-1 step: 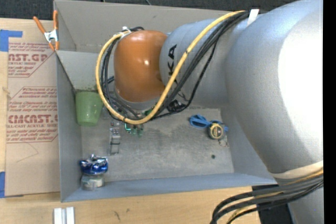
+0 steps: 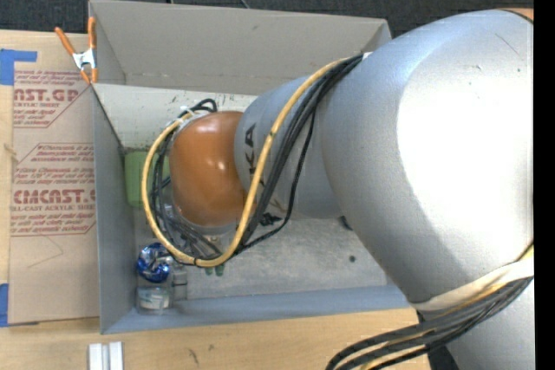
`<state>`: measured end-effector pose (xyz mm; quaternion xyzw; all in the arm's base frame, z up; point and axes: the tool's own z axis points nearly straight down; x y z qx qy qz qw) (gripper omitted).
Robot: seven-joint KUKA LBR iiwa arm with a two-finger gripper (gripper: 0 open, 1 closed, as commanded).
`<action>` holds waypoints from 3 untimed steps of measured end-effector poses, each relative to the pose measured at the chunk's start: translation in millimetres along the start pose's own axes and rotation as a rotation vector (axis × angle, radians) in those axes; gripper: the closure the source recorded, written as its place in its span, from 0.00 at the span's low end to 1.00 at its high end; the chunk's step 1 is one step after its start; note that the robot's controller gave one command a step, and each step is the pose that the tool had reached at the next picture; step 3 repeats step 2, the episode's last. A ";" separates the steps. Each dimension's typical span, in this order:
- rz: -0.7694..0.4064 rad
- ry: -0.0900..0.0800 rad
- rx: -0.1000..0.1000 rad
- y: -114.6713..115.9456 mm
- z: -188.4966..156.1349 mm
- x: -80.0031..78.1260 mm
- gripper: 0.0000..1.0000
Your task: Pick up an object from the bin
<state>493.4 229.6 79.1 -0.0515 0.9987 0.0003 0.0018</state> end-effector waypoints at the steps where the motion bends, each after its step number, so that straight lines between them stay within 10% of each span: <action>1: 0.004 -0.004 -0.001 -1.0 -3.4 -2.5 1.00; 2: 0.000 -0.007 -0.003 6.3 -138.4 -17.4 1.00; 3: 0.000 -0.007 -0.003 6.3 -138.4 -17.4 1.00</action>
Offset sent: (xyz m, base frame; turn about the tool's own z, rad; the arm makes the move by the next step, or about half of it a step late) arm 0.0000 0.0000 0.0000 0.0000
